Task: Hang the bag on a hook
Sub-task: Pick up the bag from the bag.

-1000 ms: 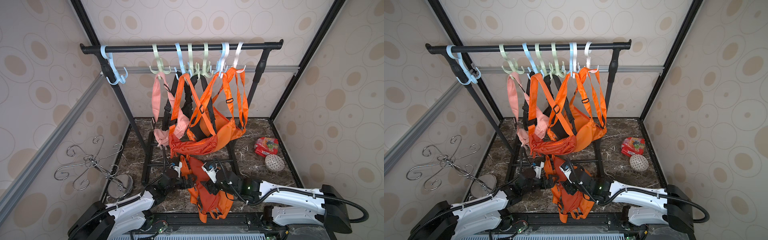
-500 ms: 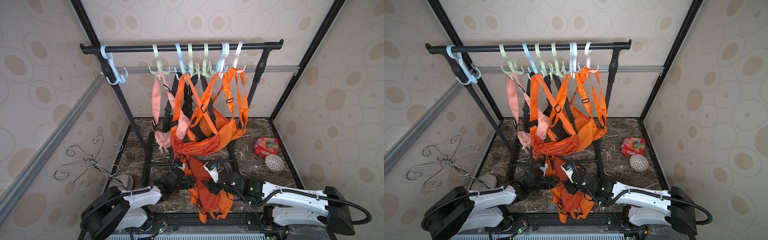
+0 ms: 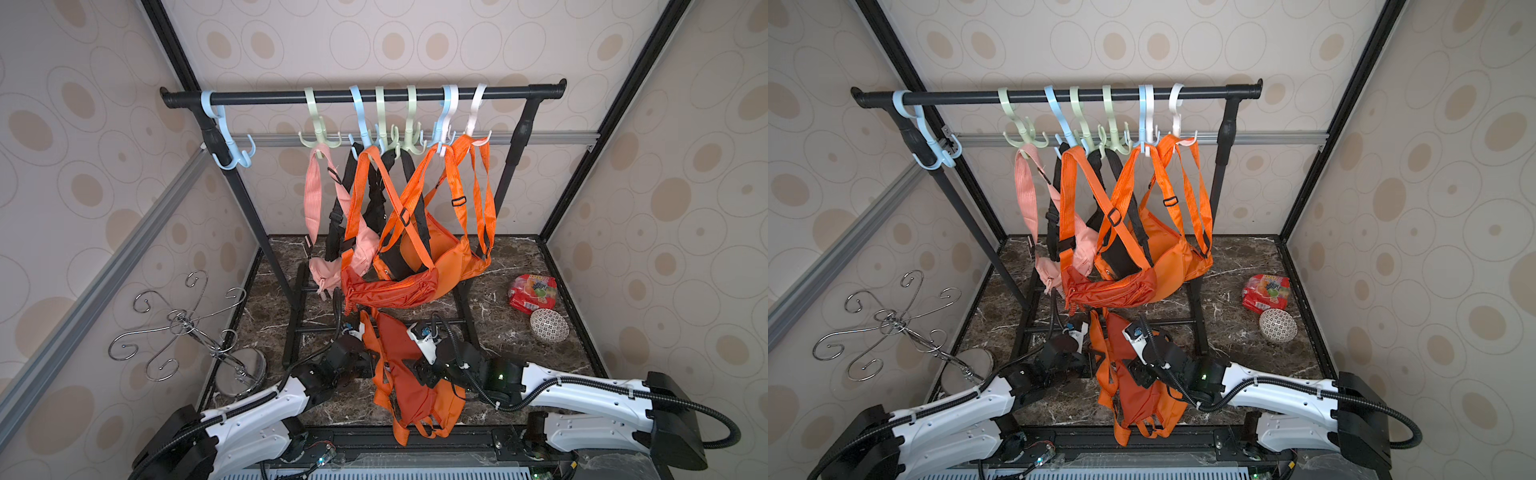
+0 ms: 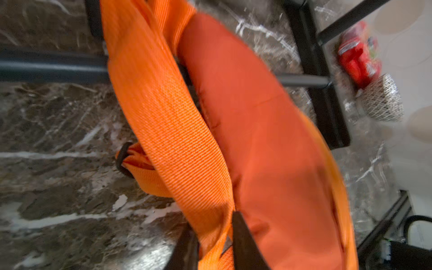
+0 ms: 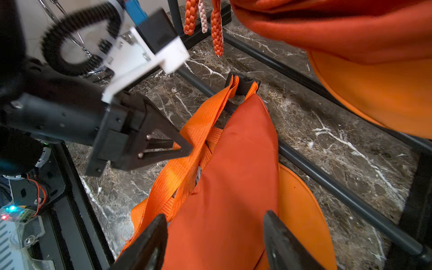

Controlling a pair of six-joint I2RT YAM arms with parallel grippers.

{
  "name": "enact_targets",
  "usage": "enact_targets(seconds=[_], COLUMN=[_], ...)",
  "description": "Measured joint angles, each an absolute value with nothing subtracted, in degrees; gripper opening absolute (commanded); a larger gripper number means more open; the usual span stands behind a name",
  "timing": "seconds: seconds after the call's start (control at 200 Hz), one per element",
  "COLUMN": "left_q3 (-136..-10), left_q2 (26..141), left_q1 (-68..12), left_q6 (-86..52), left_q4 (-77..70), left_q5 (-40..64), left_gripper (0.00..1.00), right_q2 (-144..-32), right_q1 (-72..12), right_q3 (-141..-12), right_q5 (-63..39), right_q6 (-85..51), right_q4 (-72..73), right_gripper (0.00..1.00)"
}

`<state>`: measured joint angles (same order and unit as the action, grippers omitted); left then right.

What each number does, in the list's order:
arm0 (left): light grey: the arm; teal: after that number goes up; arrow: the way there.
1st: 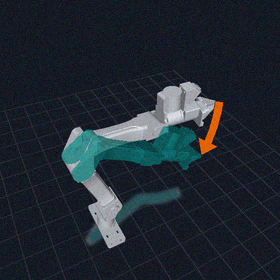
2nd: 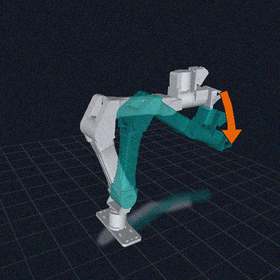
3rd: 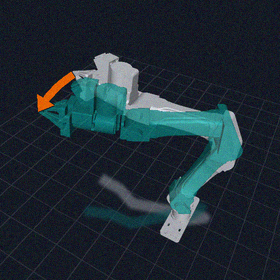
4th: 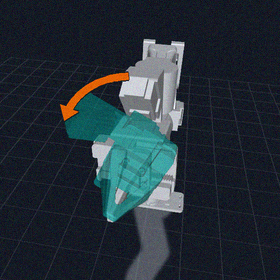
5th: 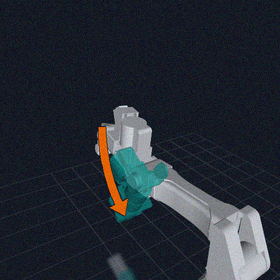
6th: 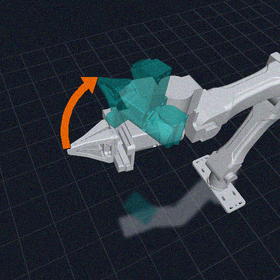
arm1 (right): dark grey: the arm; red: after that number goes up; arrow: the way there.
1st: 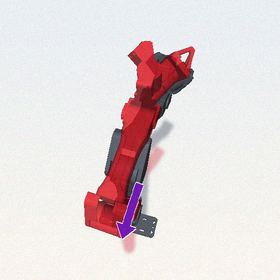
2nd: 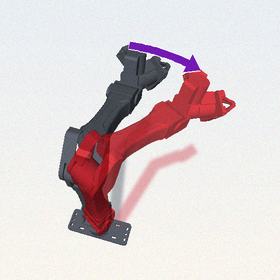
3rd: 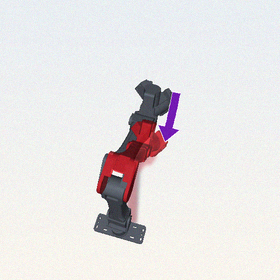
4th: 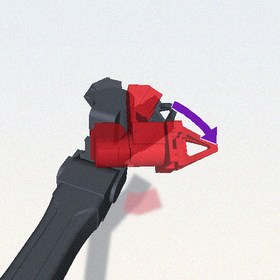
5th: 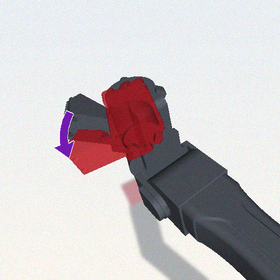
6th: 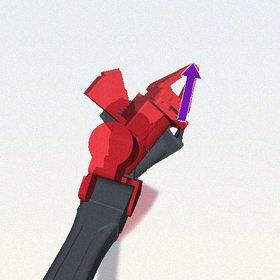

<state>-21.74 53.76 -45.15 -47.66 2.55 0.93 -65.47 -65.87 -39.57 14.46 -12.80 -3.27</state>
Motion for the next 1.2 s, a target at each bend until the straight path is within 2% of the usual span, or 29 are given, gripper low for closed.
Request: enact_targets(seconds=[0.09, 0.12, 0.145, 0.425, 0.54, 0.64, 0.785, 0.91, 0.995, 1.045, 1.125, 1.2], left_q3=[-24.0, -24.8, -25.4, -26.8, -26.7, -26.9, -27.0, -26.8, -26.6, -26.6, -26.6, -26.6], left_q2=[49.3, 48.4, 47.8, 49.8, 45.5, 42.9, 43.0, 42.7, 42.5, 42.5, 42.3, 41.9], left_q1=[-45.1, -45.1, -45.1, -45.1, -45.1, -45.1, -45.1, -45.1, -45.1, -45.1, -45.1, -45.1], left_q6=[-47.1, -46.9, -46.6, -45.5, -45.2, -44.9, -44.9, -44.9, -44.9, -44.9, -44.9, -44.9], left_q4=[5.9, 6.6, 7.0, 7.3, 6.5, 6.3, 6.3, 5.9, 5.8, 5.8, 5.8, 5.8], left_q5=[0.2, 0.0, -0.2, 1.5, 1.3, 0.8, 0.9, 0.9, 0.9, 0.9, 0.9, 0.9], left_gripper=[0.0, 0.08, 0.0, 0.0, 0.0, 0.0, 0.0, 0.0, 0.0, 0.0, 0.0, 0.0], right_q2=[-65.7, -65.8, -65.8, -66.9, -66.9, -68.9, -74.8, -78.0, -80.0, -81.7, -84.8, -86.5], right_q1=[-65.8, -65.8, -65.8, -65.5, -65.5, -65.5, -65.5, -65.5, -65.5, -65.5, -65.5, -65.8], right_q3=[-39.6, -39.6, -39.6, -39.6, -39.9, -42.5, -45.6, -43.6, -41.2, -40.4, -40.3, -40.7], right_q5=[13.9, 13.7, 13.7, 13.3, 12.2, 7.9, -0.7, -5.8, -7.3, -7.7, -8.9, -10.0], right_q6=[-12.8, -12.8, -12.8, -12.7, -12.4, -12.0, -12.7, -13.7, -14.5, -15.0, -15.2, -15.6], right_q4=[-2.9, -2.7, -2.6, -2.0, -2.4, -4.6, -7.0, -7.1, -6.0, -5.5, -4.2, -3.7], right_gripper=[0.66, 0.66, 0.66, 0.66, 0.73, 0.75, 1.0, 1.0, 0.93, 0.86, 0.56, 0.16])
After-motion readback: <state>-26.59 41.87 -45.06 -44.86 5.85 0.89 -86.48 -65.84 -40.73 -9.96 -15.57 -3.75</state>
